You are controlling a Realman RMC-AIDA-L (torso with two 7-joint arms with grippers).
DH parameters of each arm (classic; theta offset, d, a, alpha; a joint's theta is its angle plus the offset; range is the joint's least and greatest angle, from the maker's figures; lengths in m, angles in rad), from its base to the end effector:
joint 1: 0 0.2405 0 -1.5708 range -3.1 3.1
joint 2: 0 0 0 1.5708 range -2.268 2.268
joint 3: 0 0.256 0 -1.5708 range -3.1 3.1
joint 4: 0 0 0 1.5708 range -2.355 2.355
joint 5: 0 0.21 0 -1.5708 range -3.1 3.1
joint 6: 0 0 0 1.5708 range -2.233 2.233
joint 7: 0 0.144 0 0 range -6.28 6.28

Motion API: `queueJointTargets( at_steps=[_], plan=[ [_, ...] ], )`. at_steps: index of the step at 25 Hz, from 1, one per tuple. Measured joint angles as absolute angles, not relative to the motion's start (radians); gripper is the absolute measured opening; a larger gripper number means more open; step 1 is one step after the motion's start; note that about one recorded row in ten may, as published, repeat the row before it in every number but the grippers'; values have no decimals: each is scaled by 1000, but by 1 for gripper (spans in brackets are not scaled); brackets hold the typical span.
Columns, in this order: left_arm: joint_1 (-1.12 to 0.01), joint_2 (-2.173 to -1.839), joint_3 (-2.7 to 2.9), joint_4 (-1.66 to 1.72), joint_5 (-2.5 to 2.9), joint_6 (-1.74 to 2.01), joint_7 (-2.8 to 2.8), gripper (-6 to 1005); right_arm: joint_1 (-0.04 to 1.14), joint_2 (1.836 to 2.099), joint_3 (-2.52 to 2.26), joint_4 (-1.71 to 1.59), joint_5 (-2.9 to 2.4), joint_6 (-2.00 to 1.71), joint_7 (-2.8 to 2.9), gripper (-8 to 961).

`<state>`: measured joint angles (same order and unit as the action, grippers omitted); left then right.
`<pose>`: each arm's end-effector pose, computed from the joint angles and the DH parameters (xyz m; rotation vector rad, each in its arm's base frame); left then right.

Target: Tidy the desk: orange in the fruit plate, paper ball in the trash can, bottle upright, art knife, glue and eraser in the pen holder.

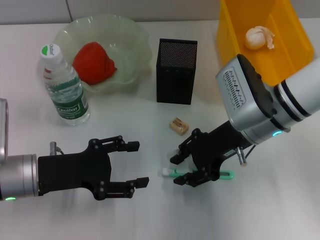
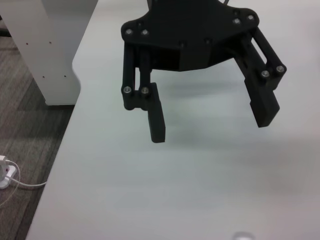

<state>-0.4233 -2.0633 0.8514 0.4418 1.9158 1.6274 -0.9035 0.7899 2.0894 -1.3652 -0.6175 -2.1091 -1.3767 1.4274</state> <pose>-0.2874 0.2622 -0.0417 -2.8755 -0.2566 -0.7631 0.1926 0.3388 -0.0925 3.0201 0.0243 0.0752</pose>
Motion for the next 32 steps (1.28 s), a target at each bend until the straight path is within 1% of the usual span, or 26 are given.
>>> queueJointTargets(
  at_steps=[6, 8, 14, 20, 32],
  plan=[
    [-423, -2063, 851, 442, 1916, 1627, -904, 804, 790, 2090, -1365, -596, -2101, -1358, 1407, 494],
    [-423, -2063, 851, 442, 1916, 1627, -904, 804, 793, 2090, -1365, -587, -2093, -1355, 1400, 445],
    [-424, -2063, 851, 442, 1917, 1626, -903, 804, 794, 2092, -1368, -580, -2086, -1347, 1388, 441],
    [-425, -2063, 852, 442, 1916, 1627, -898, 804, 792, 2092, -1378, -569, -2079, -1339, 1379, 366],
    [-425, -2063, 852, 440, 1920, 1607, -896, 804, 791, 2092, -1402, -569, -2065, -1321, 1375, 370]
  ],
)
